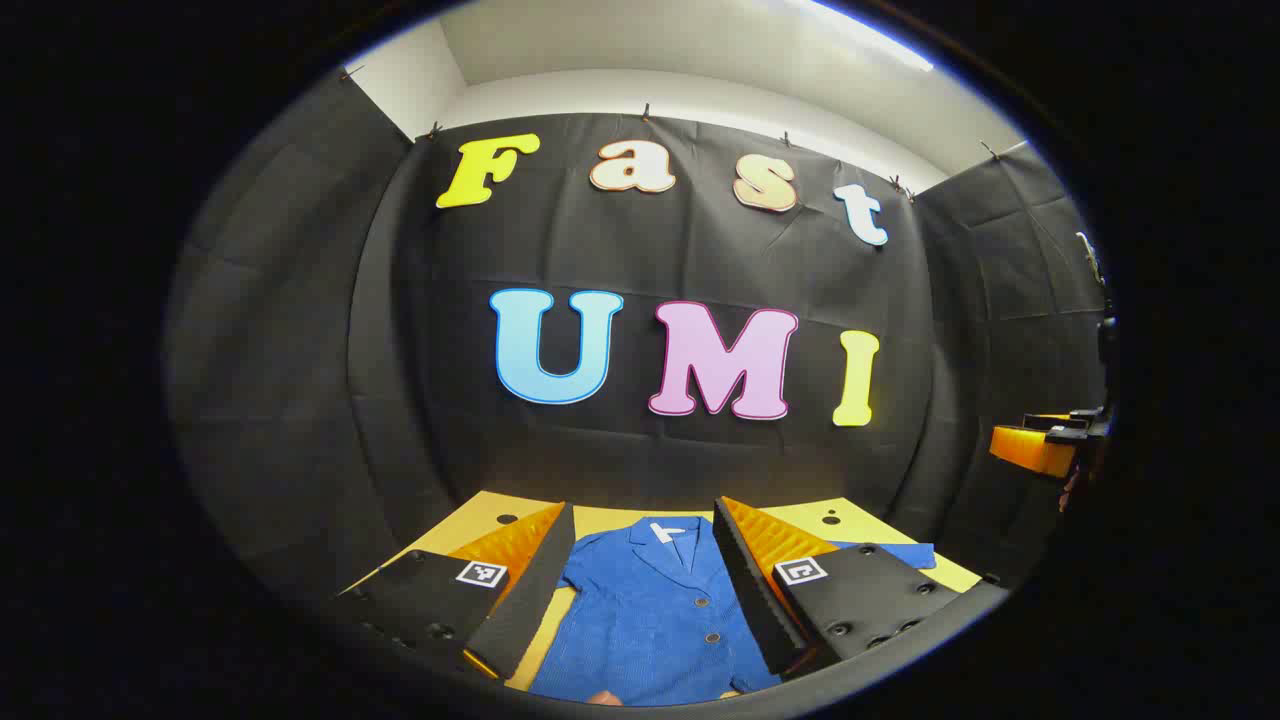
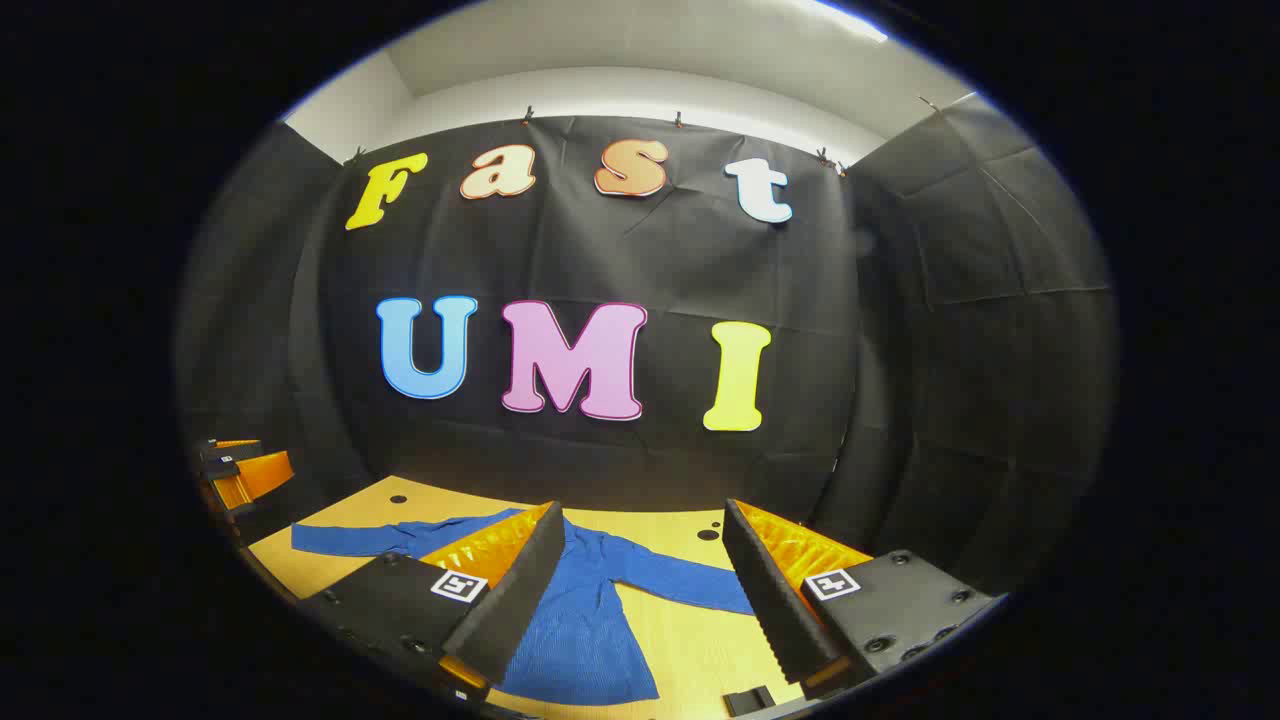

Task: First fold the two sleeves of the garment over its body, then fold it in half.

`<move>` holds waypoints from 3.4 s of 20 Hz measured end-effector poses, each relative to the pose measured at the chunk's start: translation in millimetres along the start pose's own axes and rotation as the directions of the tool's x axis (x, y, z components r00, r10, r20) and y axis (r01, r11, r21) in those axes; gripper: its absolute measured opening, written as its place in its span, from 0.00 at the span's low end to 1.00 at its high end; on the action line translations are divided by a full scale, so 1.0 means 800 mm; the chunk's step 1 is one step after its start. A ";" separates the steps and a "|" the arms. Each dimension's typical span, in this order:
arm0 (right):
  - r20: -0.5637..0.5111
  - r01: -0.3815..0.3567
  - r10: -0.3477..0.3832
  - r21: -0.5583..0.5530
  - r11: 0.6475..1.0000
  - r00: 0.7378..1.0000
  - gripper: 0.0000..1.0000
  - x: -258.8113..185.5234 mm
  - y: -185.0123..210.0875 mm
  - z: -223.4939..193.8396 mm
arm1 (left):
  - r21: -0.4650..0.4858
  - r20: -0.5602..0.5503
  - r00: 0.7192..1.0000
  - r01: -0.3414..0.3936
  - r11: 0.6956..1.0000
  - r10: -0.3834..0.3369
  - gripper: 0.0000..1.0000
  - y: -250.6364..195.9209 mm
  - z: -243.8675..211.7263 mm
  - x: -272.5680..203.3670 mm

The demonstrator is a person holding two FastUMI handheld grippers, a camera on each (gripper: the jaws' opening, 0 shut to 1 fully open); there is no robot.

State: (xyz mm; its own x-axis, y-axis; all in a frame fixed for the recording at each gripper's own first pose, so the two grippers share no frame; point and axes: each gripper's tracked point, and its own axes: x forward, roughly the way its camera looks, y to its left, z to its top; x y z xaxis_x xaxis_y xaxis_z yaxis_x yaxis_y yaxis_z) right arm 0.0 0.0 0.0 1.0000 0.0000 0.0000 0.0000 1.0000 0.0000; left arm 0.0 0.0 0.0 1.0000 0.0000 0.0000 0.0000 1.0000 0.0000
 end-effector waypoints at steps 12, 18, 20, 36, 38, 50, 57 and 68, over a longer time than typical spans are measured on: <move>-0.013 0.001 -0.001 -0.002 1.000 1.000 0.96 0.007 0.010 -0.009 | 0.016 0.030 1.000 0.000 1.000 -0.001 0.80 0.009 0.015 0.003; -0.022 0.011 -0.011 0.005 1.000 1.000 0.96 0.008 0.009 -0.014 | 0.023 0.022 1.000 -0.013 1.000 0.012 0.80 0.016 0.011 0.001; -0.023 0.019 -0.019 0.008 1.000 1.000 0.96 0.008 0.005 -0.015 | 0.025 0.020 1.000 -0.015 1.000 0.014 0.80 0.018 0.010 0.001; -0.037 0.091 -0.090 0.027 0.996 0.995 0.96 0.017 -0.037 -0.013 | 0.026 0.017 0.999 -0.028 0.999 0.028 0.80 0.027 0.005 0.005; -0.037 0.094 -0.093 0.028 0.995 0.995 0.96 0.020 -0.040 -0.012 | 0.028 0.018 0.999 -0.031 0.999 0.030 0.80 0.031 0.006 0.004; -0.049 0.119 -0.119 0.007 0.993 0.992 0.99 0.034 -0.057 -0.015 | -0.003 0.018 1.000 -0.010 1.000 0.010 0.80 0.025 0.004 0.022; -0.124 0.172 -0.173 -0.018 0.985 0.977 0.96 0.081 -0.128 -0.058 | -0.065 -0.061 0.997 0.039 0.997 -0.043 0.80 -0.010 -0.036 0.060; -0.534 0.367 -0.286 0.050 0.929 0.795 1.00 0.213 -0.298 -0.347 | 0.072 -0.141 0.988 -0.058 0.996 0.068 0.80 -0.021 -0.041 0.145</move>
State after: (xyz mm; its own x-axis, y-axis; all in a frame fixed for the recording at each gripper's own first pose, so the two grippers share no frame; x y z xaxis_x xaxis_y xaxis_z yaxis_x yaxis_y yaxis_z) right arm 170.4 -238.6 -277.4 0.7954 -0.2859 -0.5344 0.3674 0.9287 0.0499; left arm 116.3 -16.6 -32.8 0.9876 0.0680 -0.1412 -0.0583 0.9957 0.0720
